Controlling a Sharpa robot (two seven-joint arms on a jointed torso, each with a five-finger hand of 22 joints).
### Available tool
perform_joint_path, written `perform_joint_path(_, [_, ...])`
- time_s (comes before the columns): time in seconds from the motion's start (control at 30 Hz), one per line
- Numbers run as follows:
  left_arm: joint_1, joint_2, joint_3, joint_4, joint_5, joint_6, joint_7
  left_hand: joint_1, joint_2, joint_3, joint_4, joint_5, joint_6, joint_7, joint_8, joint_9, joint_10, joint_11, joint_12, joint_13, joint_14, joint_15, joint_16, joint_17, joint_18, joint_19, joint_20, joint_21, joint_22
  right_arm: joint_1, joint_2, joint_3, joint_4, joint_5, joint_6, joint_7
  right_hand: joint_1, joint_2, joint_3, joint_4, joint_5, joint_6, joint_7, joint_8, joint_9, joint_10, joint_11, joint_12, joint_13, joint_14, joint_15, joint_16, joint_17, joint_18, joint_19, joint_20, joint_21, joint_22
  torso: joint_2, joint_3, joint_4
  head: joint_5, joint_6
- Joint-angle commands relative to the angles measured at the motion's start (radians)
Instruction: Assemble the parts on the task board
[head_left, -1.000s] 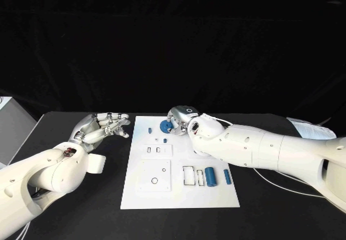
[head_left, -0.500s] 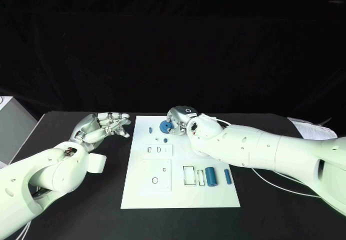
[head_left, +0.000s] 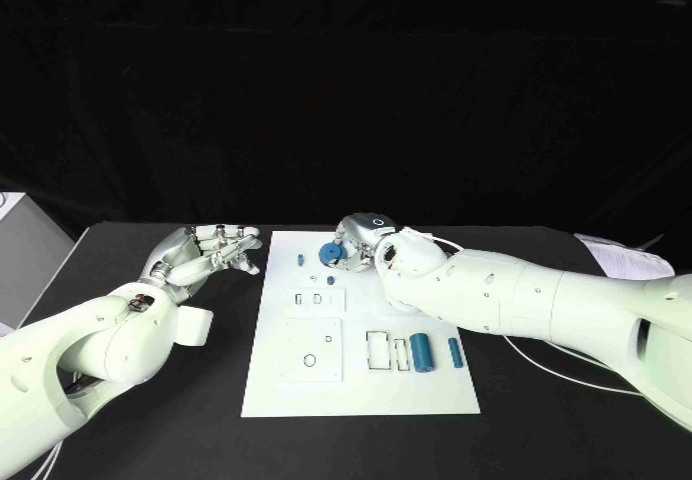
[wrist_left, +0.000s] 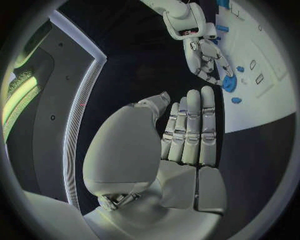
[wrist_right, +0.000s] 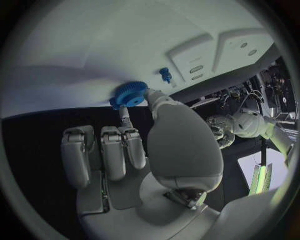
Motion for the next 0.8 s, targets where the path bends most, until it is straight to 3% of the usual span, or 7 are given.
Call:
perform_joint_path(0.03, [0.0,0.001,0.001,0.0,-0.002,0.016,0.002,-0.017,-0.001,0.003,0.006,-0.004,-0.01,0.0,-0.007,0.001,-0.006,0.003,-0.003,0.002,-0.007,0.003,0.004,0.001,0.01,-0.011,0.0,0.005,0.002,0.0,-0.005,0.0,0.005,0.04,0.059,0.047,-0.091,0.018,-0.072,0.006,-0.057,-0.009,0.002,-0.013,-0.004,0.106,0.009,0.002,0.264,0.107,0.008,0.004,0.263,-0.009,0.095,0.012,0.005,0.244,0.0,0.0006,-0.0003,0.001,0.0])
perform_joint_path(0.1, [0.0,0.001,0.001,0.0,-0.002,0.017,0.001,-0.017,-0.001,0.003,0.006,-0.004,-0.01,0.0,-0.007,0.001,-0.006,0.003,-0.003,0.002,-0.007,0.003,0.004,0.001,0.01,-0.011,0.0,0.005,0.002,0.0,-0.009,0.0,0.009,0.048,0.061,0.057,-0.127,0.032,-0.099,0.007,-0.048,-0.002,0.003,-0.018,-0.005,0.106,0.01,0.002,0.264,0.107,0.01,0.004,0.263,-0.01,0.098,0.014,0.009,0.248,0.0,0.0006,0.0001,0.001,0.0])
perform_joint_path(0.17, [0.0,0.001,0.001,0.0,-0.002,0.017,0.0,-0.017,-0.001,0.003,0.006,-0.004,-0.01,0.0,-0.007,0.001,-0.006,0.003,-0.003,0.002,-0.007,0.003,0.004,0.001,0.01,-0.011,0.0,0.005,0.002,0.0,-0.012,0.0,0.011,0.054,0.065,0.065,-0.117,0.072,-0.101,0.004,-0.001,0.01,0.001,-0.02,-0.005,0.106,0.008,0.002,0.264,0.107,0.009,0.004,0.263,-0.011,0.099,0.014,0.012,0.252,0.0,0.0003,0.0002,0.001,-0.001])
perform_joint_path(0.3, [0.0,0.0,0.001,-0.001,-0.002,0.019,-0.005,-0.021,0.0,0.003,0.008,-0.004,-0.012,0.002,-0.008,0.002,-0.008,0.004,-0.004,0.001,-0.007,0.003,0.005,0.002,0.01,-0.013,0.001,0.006,0.003,0.0,-0.016,-0.001,0.013,0.064,0.081,0.078,-0.096,0.129,-0.063,0.0,-0.013,0.033,-0.007,-0.017,-0.003,0.106,0.002,0.002,0.264,0.107,0.004,0.004,0.263,-0.014,0.105,0.01,0.022,0.264,0.0,0.0002,0.0001,0.002,-0.001])
perform_joint_path(0.5, [0.0,0.0,0.001,-0.002,-0.002,0.02,-0.009,-0.022,0.0,0.003,0.009,-0.004,-0.013,0.002,-0.009,0.002,-0.009,0.005,-0.004,0.001,-0.008,0.004,0.006,0.002,0.01,-0.014,0.001,0.007,0.004,0.0,-0.017,-0.001,0.008,0.066,0.098,0.076,-0.086,0.142,-0.043,-0.001,0.015,0.037,-0.011,-0.021,-0.005,0.106,-0.002,0.002,0.264,0.107,0.0,0.004,0.263,-0.014,0.105,0.006,0.022,0.264,0.0,0.0,0.0003,0.0,0.0])
perform_joint_path(0.6, [0.0,0.0,0.001,-0.002,-0.002,0.021,-0.01,-0.023,0.001,0.004,0.01,-0.004,-0.014,0.003,-0.009,0.002,-0.011,0.005,-0.005,0.001,-0.008,0.004,0.006,0.002,0.01,-0.015,0.001,0.007,0.004,0.0,-0.021,-0.002,0.006,0.063,0.103,0.068,-0.085,0.138,-0.033,-0.001,0.046,0.037,-0.01,-0.026,-0.007,0.106,-0.002,0.002,0.264,0.107,-0.001,0.004,0.263,-0.014,0.105,0.005,0.022,0.264,0.0,-0.0002,0.0009,0.0,-0.001])
perform_joint_path(0.8, [0.0,-0.001,0.001,-0.002,-0.002,0.02,-0.011,-0.023,0.001,0.004,0.01,-0.004,-0.014,0.003,-0.009,0.002,-0.011,0.005,-0.005,0.001,-0.008,0.004,0.006,0.002,0.01,-0.015,0.001,0.007,0.004,0.0,-0.039,-0.002,0.024,0.055,0.098,0.057,-0.086,0.133,-0.029,-0.001,0.06,0.038,-0.009,-0.028,-0.007,0.106,-0.001,0.002,0.264,0.107,0.0,0.004,0.263,-0.014,0.105,0.005,0.022,0.264,0.0,0.0,0.0006,0.0,-0.001])
